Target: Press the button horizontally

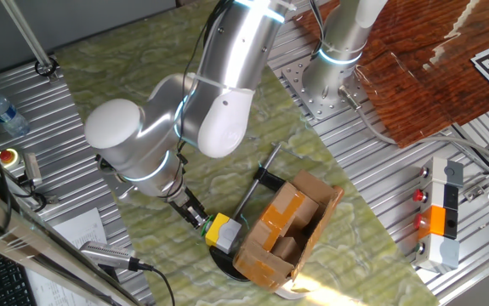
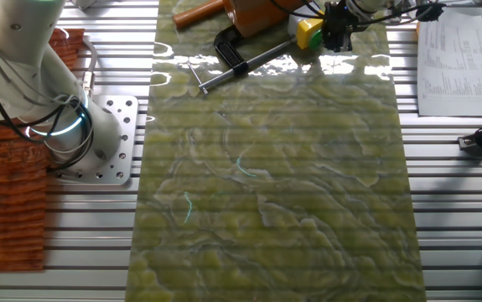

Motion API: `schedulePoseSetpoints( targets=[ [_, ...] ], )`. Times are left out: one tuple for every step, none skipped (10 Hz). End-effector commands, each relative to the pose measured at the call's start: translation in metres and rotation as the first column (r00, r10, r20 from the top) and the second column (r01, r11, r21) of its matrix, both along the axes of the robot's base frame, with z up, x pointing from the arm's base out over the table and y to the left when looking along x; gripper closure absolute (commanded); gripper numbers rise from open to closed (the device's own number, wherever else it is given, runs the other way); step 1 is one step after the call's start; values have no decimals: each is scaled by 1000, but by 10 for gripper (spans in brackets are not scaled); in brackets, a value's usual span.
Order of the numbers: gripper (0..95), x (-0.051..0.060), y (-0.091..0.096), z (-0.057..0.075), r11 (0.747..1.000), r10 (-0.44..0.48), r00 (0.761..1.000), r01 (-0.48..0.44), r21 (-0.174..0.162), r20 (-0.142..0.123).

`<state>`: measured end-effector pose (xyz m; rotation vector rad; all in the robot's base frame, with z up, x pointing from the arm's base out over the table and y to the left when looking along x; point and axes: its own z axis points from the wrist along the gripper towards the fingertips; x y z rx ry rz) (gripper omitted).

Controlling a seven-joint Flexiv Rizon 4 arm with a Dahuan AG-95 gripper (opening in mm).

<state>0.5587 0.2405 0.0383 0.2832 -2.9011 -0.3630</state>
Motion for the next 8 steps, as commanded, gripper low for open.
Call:
schedulePoseSetpoints(
  targets=[
    [950, -1, 2, 1, 1000, 1, 1000, 0, 7, -7],
    [950, -1, 2, 1, 1000, 2, 1000, -2, 11, -8],
    [950, -1, 2, 1, 1000, -3, 1000, 3, 22, -15],
    [950, 0, 2, 1, 1000, -4, 1000, 4, 26, -15],
    [950, 0, 3, 1, 1000, -8, 1000, 9, 28, -16],
    [950, 0, 3, 2, 1000, -7, 1000, 7, 27, -17],
    [950, 0, 3, 2, 1000, -9, 1000, 9, 25, -17],
    [950, 0, 3, 2, 1000, -8, 1000, 9, 24, -17]
  ],
)
